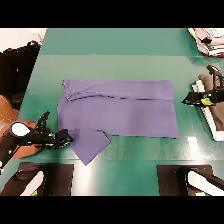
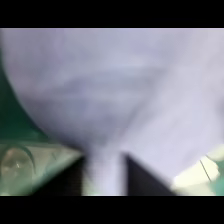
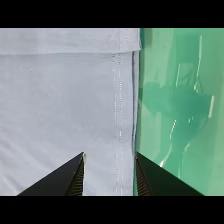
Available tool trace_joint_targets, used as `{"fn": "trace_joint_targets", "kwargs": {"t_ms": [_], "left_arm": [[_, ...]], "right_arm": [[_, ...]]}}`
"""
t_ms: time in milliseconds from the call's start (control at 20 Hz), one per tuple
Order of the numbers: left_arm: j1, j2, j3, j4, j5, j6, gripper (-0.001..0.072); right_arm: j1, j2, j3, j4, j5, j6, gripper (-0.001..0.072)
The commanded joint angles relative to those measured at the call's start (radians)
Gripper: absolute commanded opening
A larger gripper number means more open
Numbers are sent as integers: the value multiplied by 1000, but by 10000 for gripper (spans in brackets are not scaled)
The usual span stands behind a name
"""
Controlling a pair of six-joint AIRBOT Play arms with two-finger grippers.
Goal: Fold the shirts.
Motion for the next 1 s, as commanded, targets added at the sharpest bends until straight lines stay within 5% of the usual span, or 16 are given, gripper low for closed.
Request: {"fn": "trace_joint_targets", "kwargs": {"t_ms": [0, 300, 400, 750, 950], "left_arm": [[-1, 1, -2, -57, 46, 25, 28], [-1, 1, 107, -87, -38, 104, 27], [-1, 1, 125, -87, -25, 106, 27], [-1, 1, 126, -87, -11, 106, 27], [-1, 1, 126, -87, -56, 105, 26]], "right_arm": [[-2, 1, -1, -4, 35, 0, 366], [-168, 59, -195, -10, 87, 0, 369], [-231, 55, -295, -6, 100, 0, 463], [-278, -26, -460, 177, 68, -108, 445], [-245, -31, -427, 174, 105, -123, 198]]}}
